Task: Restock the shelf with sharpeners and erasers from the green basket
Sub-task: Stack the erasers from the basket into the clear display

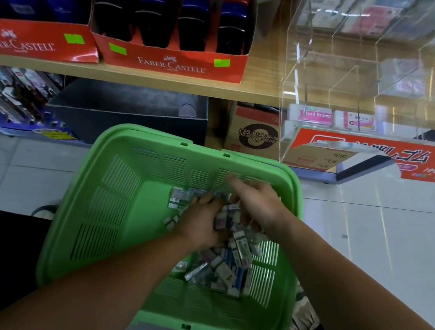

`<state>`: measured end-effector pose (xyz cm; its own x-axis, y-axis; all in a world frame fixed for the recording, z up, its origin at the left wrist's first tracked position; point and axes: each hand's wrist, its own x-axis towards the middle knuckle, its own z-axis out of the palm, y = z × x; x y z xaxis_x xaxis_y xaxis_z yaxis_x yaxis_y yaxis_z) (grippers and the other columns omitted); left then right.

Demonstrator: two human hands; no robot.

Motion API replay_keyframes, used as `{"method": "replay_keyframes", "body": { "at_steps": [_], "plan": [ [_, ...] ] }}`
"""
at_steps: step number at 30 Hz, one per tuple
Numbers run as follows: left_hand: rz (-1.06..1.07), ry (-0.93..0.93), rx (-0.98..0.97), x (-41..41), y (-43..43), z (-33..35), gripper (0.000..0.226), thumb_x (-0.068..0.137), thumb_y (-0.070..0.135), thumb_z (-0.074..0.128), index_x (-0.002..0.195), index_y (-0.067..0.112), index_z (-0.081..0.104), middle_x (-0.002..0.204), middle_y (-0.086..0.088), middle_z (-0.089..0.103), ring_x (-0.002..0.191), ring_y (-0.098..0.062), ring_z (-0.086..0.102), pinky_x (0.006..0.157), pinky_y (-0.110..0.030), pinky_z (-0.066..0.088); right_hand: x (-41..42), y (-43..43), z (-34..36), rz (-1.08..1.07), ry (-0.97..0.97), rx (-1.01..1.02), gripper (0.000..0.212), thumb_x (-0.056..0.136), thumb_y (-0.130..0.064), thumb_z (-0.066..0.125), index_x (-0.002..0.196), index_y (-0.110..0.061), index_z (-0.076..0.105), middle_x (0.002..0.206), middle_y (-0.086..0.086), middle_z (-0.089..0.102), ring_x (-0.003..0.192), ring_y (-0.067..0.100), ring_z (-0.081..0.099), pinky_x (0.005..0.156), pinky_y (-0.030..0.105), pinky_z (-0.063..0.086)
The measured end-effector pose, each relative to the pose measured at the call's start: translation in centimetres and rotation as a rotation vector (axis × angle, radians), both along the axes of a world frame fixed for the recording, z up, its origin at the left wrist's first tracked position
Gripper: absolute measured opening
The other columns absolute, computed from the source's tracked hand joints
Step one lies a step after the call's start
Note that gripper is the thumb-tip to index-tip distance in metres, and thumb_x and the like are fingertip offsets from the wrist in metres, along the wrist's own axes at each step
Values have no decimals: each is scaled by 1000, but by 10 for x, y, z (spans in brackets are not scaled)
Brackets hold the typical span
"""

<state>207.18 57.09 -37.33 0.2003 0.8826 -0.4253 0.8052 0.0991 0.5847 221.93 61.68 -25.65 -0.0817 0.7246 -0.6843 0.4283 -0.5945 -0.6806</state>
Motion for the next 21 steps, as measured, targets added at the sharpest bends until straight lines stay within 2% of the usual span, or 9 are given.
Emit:
{"method": "replay_keyframes", "body": {
  "at_steps": [3,5,10,12,15,17,19,21],
  "plan": [
    [104,-80,-60,-10,-1,-2,74,80,38,80,145,24,48,137,-5,56,125,-29,54,100,-42,51,0,-2,2,-24,5,-33,62,96,-67,56,90,-7,69,62,1,51,41,17,47,42,20,32],
    [157,-164,-132,-11,-6,-2,66,85,33,80,143,24,49,128,-1,67,113,-24,66,93,-37,55,1,-4,4,27,-11,-46,68,95,-70,54,92,-4,70,61,3,47,44,20,44,45,23,31],
    [250,-298,-135,-10,-3,13,41,89,19,77,124,23,56,108,7,70,102,-18,68,81,-27,52,-2,-9,19,140,-77,-35,71,99,-69,45,93,-4,70,62,4,46,42,17,45,44,22,33],
    [263,-339,-145,-16,-4,25,35,88,18,78,115,26,57,104,9,70,100,-17,68,83,-31,55,-4,-9,26,198,-108,-22,65,104,-60,42,98,-2,69,64,5,46,44,18,44,45,23,33],
    [235,-362,-105,-29,-8,41,27,84,28,76,106,27,61,98,4,72,93,-19,70,86,-47,60,-6,-8,44,283,-191,31,37,109,-37,46,98,-9,67,63,4,51,43,14,45,39,19,34],
    [195,-370,-84,-38,-9,61,25,84,35,75,104,29,61,96,4,72,90,-20,69,85,-47,59,-7,-6,59,333,-263,106,23,109,-27,47,102,-13,65,71,4,55,47,11,47,38,16,35],
    [153,-408,-101,-45,-10,85,26,84,40,77,105,31,63,97,5,74,92,-20,71,87,-48,59,-7,-4,78,416,-347,181,17,107,-29,50,110,-21,64,87,4,61,58,11,52,48,20,42],
    [94,-434,-121,-51,-10,112,24,89,35,78,107,29,64,98,1,74,88,-17,72,81,-44,61,-9,-5,104,527,-425,225,26,107,-38,51,129,-30,59,110,5,64,74,15,59,62,26,49]
  ]
}}
